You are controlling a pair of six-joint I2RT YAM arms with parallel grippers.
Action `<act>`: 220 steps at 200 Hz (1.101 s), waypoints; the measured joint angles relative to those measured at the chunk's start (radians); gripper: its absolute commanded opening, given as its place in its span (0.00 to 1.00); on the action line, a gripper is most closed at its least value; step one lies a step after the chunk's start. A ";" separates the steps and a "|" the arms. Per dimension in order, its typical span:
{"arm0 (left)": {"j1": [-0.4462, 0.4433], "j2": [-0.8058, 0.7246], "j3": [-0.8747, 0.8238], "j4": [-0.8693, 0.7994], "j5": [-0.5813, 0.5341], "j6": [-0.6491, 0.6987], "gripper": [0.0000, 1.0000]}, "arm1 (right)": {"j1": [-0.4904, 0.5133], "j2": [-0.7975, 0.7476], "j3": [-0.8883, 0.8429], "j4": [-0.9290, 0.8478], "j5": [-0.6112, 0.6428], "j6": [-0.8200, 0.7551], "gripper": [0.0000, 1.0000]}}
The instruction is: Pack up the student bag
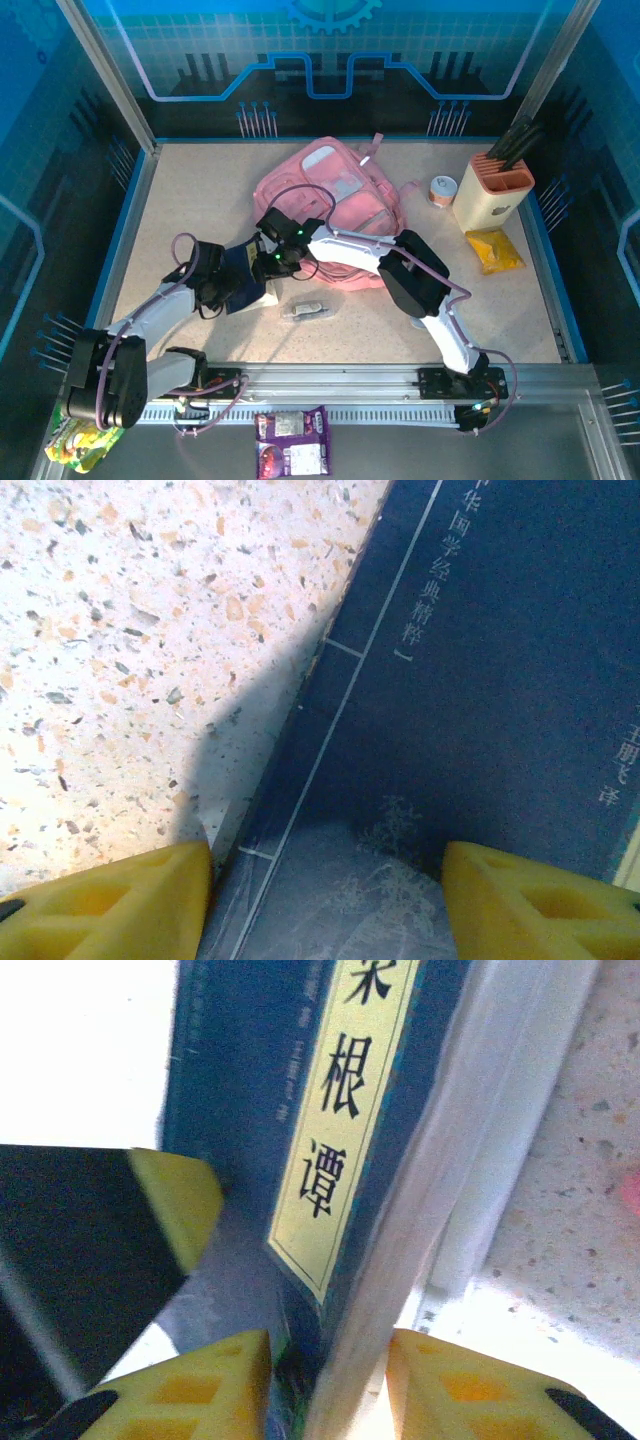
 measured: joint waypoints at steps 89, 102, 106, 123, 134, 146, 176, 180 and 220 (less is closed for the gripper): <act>-0.002 0.000 0.000 0.000 -0.004 0.000 0.63 | -0.005 -0.010 -0.037 0.047 -0.036 0.008 0.10; -0.005 -0.003 0.000 -0.002 -0.005 0.000 0.64 | -0.007 -0.016 -0.048 0.057 -0.040 0.011 0.06; -0.005 -0.004 0.000 -0.002 -0.006 0.000 0.64 | -0.007 -0.019 -0.050 0.060 -0.040 0.014 0.06; -0.007 -0.014 0.001 -0.007 -0.007 0.000 0.67 | -0.006 -0.035 -0.057 0.077 -0.055 0.017 0.02; -0.010 -0.026 0.005 -0.019 -0.004 -0.001 0.72 | -0.006 -0.052 -0.067 0.087 -0.064 0.019 0.01; -0.010 -0.054 0.019 -0.049 -0.003 0.002 0.75 | -0.006 -0.083 -0.087 0.104 -0.074 0.024 0.00; 0.037 -0.202 0.106 -0.149 0.015 0.027 0.83 | -0.008 -0.183 -0.132 0.137 -0.106 0.035 0.00; 0.050 -0.226 0.124 -0.163 0.019 0.031 0.84 | -0.009 -0.203 -0.140 0.148 -0.111 0.035 0.00; 0.130 -0.365 0.304 -0.264 0.096 0.085 0.89 | -0.045 -0.407 -0.238 0.233 -0.164 0.069 0.00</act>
